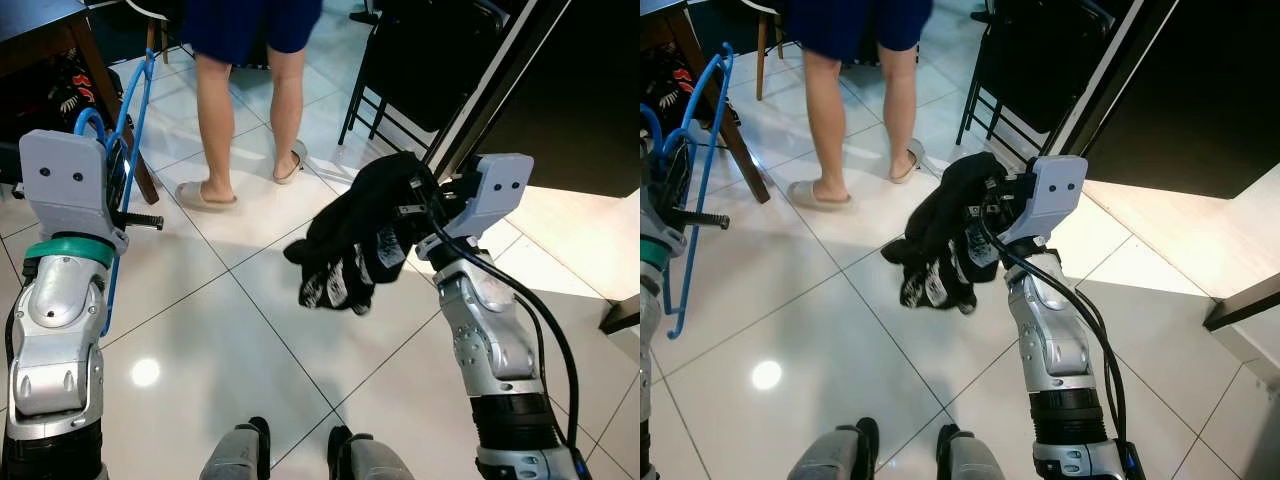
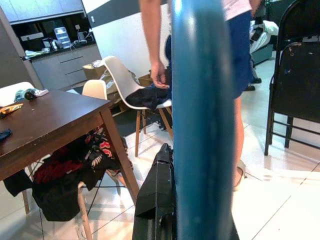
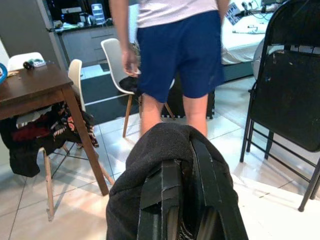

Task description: Hang hanger

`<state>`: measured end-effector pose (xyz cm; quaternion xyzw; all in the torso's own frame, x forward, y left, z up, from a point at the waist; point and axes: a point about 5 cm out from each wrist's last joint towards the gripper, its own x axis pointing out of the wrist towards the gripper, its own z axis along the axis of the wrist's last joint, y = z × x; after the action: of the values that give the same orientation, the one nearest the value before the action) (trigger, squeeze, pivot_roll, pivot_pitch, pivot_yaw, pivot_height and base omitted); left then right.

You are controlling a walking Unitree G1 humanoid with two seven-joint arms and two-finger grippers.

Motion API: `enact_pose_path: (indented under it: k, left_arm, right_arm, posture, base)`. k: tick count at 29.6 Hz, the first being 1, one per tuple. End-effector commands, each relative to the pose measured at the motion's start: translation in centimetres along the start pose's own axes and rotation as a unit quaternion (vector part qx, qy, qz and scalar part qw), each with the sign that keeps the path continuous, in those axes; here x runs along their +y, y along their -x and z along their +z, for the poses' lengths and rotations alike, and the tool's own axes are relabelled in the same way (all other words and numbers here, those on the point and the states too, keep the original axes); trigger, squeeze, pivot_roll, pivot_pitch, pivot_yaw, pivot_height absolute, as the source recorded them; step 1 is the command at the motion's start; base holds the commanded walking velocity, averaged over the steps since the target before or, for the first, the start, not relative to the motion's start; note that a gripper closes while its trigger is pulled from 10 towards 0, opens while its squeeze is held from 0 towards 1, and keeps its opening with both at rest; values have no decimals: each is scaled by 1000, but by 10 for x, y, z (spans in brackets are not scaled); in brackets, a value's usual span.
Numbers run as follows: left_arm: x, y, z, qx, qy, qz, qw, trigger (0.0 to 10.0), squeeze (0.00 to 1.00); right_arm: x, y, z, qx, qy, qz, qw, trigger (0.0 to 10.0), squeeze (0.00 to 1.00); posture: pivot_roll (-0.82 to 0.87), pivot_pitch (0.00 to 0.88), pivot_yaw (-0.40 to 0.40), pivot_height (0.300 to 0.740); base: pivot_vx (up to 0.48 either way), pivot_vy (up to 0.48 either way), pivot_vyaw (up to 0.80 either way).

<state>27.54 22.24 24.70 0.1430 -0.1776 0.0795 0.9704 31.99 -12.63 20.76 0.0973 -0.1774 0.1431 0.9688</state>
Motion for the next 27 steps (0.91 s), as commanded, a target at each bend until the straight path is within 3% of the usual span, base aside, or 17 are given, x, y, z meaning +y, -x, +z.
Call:
enact_pose_path:
  k: [1, 8, 18, 27]
  left_arm:
    - [0, 2, 0, 11, -4, -3, 1000, 10000, 0]
    - [-2, 1, -3, 41, 32, 0, 999, 10000, 0]
    - [-8, -8, -1, 30, 16, 2, 999, 10000, 0]
    - [-12, -9, -2, 33, 20, -7, 999, 10000, 0]
  right_arm:
    - [1, -3, 5, -11, 5, -10, 1000, 10000, 0]
    - [-2, -7, 4, -18, 15, -52, 998, 10000, 0]
    - [-11, -14, 7, -23, 45, -90, 995, 10000, 0]
    - [-17, -17, 7, -16, 63, -110, 992, 10000, 0]
  posture:
    - [145, 52, -14, 740]
    - [142, 50, -6, 740]
    - [128, 52, -13, 740]
    - [128, 51, -10, 740]
  base:
    - [0, 0, 0]
    - [0, 0, 0]
    - [0, 0, 0]
    - [0, 0, 796]
